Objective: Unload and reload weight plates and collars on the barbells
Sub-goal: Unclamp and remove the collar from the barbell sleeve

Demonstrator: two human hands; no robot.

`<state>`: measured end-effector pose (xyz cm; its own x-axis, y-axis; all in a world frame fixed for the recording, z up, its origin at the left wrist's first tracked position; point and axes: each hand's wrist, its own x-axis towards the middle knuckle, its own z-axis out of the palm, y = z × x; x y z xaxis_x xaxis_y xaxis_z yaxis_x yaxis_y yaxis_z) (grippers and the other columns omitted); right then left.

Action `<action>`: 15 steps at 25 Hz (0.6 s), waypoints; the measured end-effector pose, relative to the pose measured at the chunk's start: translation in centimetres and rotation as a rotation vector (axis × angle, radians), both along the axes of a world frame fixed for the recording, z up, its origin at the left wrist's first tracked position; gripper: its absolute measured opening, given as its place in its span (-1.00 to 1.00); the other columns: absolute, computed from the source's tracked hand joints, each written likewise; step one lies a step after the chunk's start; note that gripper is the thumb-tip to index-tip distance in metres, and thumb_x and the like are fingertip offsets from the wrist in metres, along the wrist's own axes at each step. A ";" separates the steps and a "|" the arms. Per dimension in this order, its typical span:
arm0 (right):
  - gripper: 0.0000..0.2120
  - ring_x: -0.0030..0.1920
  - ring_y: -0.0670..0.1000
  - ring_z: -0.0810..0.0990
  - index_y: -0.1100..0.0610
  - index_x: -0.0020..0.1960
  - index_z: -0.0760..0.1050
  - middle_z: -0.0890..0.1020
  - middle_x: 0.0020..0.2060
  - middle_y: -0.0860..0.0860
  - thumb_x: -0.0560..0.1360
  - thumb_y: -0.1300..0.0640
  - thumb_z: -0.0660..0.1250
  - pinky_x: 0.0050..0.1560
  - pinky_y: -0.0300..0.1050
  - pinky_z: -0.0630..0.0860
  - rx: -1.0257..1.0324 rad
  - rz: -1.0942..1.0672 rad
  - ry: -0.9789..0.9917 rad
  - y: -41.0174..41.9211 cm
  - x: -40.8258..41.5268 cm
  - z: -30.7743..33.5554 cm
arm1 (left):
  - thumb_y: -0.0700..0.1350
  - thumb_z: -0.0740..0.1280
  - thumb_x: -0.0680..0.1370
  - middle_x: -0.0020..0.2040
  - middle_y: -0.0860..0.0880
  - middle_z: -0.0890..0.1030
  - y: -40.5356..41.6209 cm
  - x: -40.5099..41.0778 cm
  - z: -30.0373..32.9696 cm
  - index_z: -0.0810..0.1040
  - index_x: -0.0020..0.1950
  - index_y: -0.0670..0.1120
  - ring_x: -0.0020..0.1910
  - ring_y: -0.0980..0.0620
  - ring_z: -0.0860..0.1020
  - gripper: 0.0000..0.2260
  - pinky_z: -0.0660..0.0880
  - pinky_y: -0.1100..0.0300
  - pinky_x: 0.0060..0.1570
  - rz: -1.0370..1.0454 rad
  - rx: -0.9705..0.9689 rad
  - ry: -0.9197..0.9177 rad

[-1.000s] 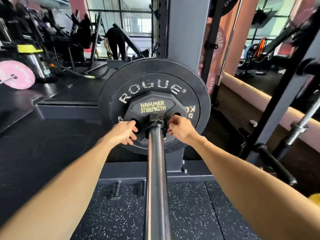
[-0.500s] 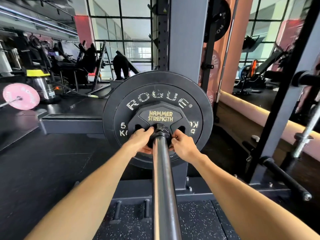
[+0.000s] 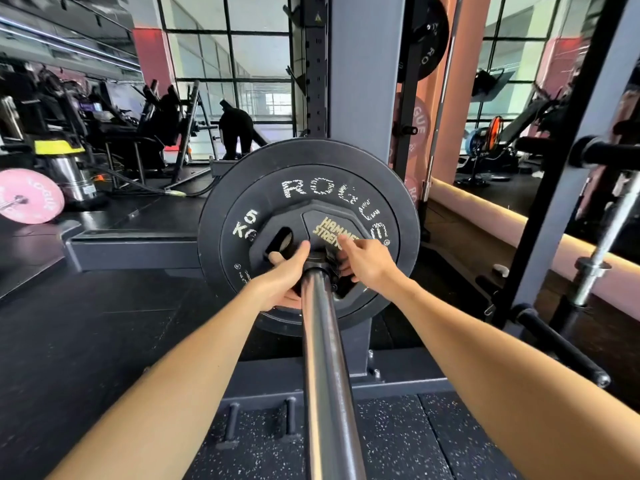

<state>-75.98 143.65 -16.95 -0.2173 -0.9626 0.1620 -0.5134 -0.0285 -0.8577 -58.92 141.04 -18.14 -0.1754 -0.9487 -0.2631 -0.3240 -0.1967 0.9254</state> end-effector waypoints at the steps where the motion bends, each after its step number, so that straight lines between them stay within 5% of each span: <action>1: -0.29 -0.22 0.14 0.71 0.33 -0.13 0.60 0.70 -0.29 0.20 0.50 -0.36 0.17 -0.02 0.13 0.63 0.037 0.004 0.042 -0.3 0.4 0.5 | 0.42 0.11 0.49 0.37 -0.09 0.42 -0.2 -0.5 -0.1 -0.14 0.53 -0.08 0.27 -0.08 0.51 -0.14 0.55 -0.06 0.16 0.012 -0.024 -0.016; 3: -0.21 -0.40 0.10 0.69 0.28 -0.24 0.56 0.67 -0.41 0.16 0.40 -0.50 0.14 -0.16 0.03 0.67 0.114 -0.016 0.143 -0.6 1.5 1.0 | 0.35 0.15 0.53 0.05 -0.08 0.55 -0.4 -0.9 -0.1 0.04 0.35 -0.06 -0.04 -0.02 0.61 -0.36 0.63 0.12 -0.31 0.056 -0.075 -0.013; 5: -0.19 -0.41 0.14 0.68 0.27 -0.26 0.48 0.63 -0.40 0.13 0.38 -0.53 0.11 -0.25 0.02 0.68 0.185 -0.031 0.206 -0.7 2.5 0.6 | 0.34 0.15 0.54 -0.06 -0.08 0.53 -0.6 -0.8 -0.1 0.06 0.19 -0.02 -0.18 0.01 0.57 -0.47 0.49 0.26 -0.58 0.071 -0.114 -0.046; 9: -0.30 -0.44 0.12 0.57 0.23 -0.15 0.43 0.50 -0.28 0.13 0.49 -0.44 0.03 -0.39 -0.12 0.53 0.195 -0.062 0.229 -1.0 3.4 -0.7 | 0.34 0.18 0.49 -0.06 -0.10 0.54 -1.1 -0.7 -0.3 0.13 0.11 -0.03 -0.19 0.01 0.58 -0.49 0.48 0.26 -0.57 0.050 -0.137 -0.048; 11: -0.36 -0.44 0.14 0.59 0.21 -0.26 0.44 0.54 -0.33 0.15 0.55 -0.34 0.01 -0.31 -0.12 0.57 0.136 -0.044 0.265 -1.2 3.2 -0.6 | 0.36 0.22 0.41 -0.07 -0.11 0.56 -1.3 -0.6 -0.5 0.16 0.08 -0.01 -0.23 0.01 0.61 -0.47 0.51 0.22 -0.52 0.043 -0.140 -0.016; 15: -0.57 -0.48 0.01 0.58 0.06 -0.32 0.33 0.55 -0.38 0.11 0.65 -0.10 0.02 -0.51 -0.22 0.48 0.045 0.047 0.354 -1.3 2.6 -0.6 | 0.38 0.29 0.23 -0.14 -0.10 0.61 -1.8 -0.5 -1.0 0.18 -0.08 0.09 -0.37 0.02 0.65 -0.48 0.55 0.14 -0.45 0.062 -0.123 0.079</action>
